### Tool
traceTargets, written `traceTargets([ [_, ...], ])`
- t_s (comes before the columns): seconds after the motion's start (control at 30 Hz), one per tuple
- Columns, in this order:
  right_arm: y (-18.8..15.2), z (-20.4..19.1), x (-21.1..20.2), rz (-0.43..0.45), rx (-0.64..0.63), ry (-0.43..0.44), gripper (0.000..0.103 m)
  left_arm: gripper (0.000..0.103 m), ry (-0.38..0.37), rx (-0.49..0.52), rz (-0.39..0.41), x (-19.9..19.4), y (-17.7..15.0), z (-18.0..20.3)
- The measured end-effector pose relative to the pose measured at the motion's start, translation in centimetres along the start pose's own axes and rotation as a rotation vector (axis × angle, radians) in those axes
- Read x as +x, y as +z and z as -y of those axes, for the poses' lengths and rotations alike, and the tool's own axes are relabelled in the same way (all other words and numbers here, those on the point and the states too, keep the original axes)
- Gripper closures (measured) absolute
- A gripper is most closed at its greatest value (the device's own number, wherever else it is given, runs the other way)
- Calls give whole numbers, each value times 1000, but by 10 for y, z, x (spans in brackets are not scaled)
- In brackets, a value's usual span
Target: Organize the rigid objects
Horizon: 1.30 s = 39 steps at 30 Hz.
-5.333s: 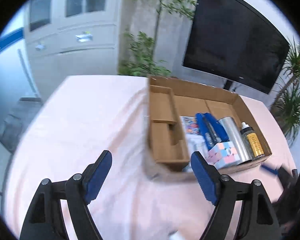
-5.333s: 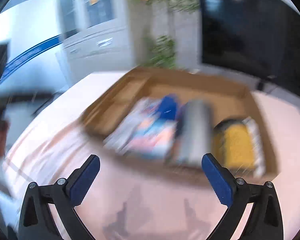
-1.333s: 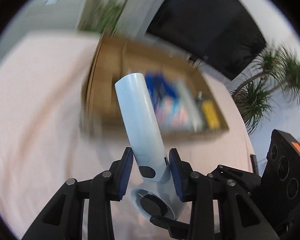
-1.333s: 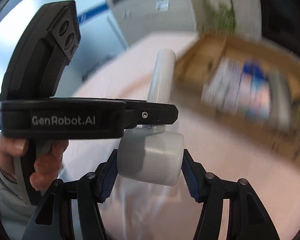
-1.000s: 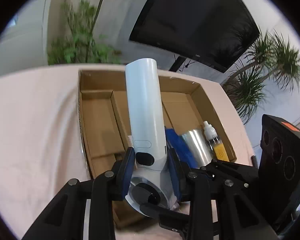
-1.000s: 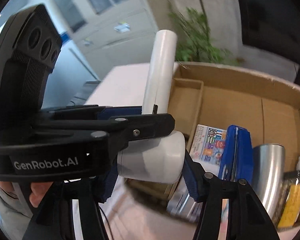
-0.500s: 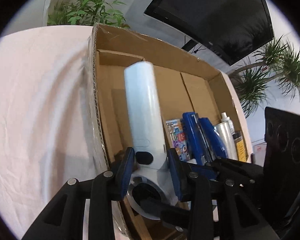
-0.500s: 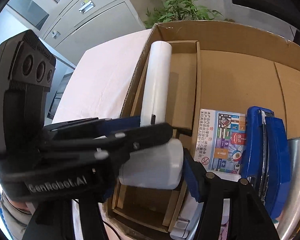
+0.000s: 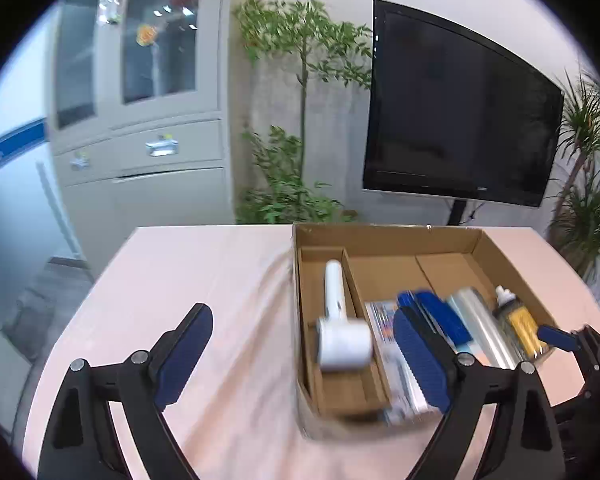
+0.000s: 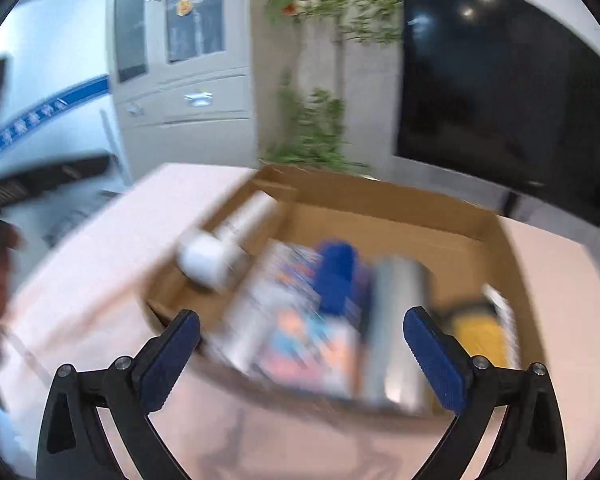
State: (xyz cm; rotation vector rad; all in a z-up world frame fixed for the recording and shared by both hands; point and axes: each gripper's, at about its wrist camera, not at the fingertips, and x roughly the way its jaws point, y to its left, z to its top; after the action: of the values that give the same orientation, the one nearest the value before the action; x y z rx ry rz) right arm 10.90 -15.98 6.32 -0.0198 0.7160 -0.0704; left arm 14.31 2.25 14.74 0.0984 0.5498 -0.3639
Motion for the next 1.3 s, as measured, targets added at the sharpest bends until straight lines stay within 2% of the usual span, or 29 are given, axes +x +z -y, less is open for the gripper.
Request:
traceTargets([
  [0.1, -44, 26, -12, -14, 74, -53, 1, 11, 58, -12, -29, -15, -38, 41],
  [0.17, -61, 38, -20, -10, 114, -67, 1, 11, 33, -7, -48, -21, -61, 73],
  [0.33, -87, 65, -44, 24, 121, -139, 1, 11, -52, -58, -52, -34, -74, 114],
  [0.43, -91, 79, -67, 44, 130, -160, 1, 11, -38, -35, -26, -45, -71, 129],
  [0.57, -88, 90, -99, 68, 139, -185, 1, 11, -20, -26, -10, -46, -68, 138],
  [0.7, -88, 95, -110, 81, 153, -188, 1, 11, -23, -23, -22, -43, -66, 142],
  [0.87, -88, 95, -112, 67, 148, -188, 1, 11, 21, -7, -10, -41, -69, 143],
  [1.3, -89, 100, -106, 38, 126, -176, 1, 11, 12, -19, -67, -23, -75, 142],
])
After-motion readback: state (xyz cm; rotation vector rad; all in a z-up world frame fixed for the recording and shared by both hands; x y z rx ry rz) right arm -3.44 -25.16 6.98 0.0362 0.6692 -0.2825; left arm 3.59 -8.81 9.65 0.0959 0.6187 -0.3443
